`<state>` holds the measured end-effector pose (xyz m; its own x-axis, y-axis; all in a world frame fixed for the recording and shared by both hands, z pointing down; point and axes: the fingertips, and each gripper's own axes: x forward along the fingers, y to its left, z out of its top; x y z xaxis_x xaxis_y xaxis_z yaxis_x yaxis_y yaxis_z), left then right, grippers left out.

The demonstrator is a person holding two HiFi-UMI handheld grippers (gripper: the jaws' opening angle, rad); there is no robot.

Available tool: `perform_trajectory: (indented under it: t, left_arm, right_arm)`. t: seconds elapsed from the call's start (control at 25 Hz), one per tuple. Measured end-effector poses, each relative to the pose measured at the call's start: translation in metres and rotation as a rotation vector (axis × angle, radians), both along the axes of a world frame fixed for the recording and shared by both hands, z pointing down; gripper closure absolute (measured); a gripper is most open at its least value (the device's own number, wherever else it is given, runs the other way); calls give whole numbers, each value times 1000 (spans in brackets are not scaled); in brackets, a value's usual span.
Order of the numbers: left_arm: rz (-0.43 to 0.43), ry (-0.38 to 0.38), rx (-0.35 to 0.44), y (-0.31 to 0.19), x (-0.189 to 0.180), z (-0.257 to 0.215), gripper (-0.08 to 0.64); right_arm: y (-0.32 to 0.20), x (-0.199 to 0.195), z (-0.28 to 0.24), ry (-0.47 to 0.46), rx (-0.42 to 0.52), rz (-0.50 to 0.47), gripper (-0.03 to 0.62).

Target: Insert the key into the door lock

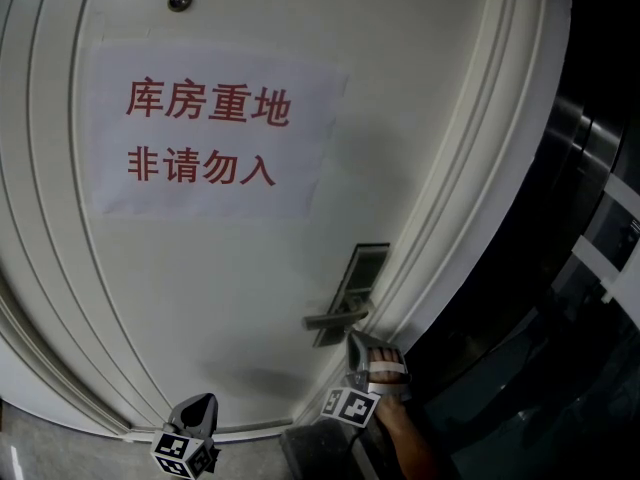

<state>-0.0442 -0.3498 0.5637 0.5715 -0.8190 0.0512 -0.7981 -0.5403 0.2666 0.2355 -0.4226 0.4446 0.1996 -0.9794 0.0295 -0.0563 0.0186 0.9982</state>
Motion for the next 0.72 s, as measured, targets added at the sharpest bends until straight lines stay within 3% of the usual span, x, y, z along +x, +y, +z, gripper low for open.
perform_trajectory:
  t: [0.72]
  left_arm:
    - [-16,2,-4,-6,-4,1,557]
  right_arm:
    - [-16,-4,-1,3,6,-10,580]
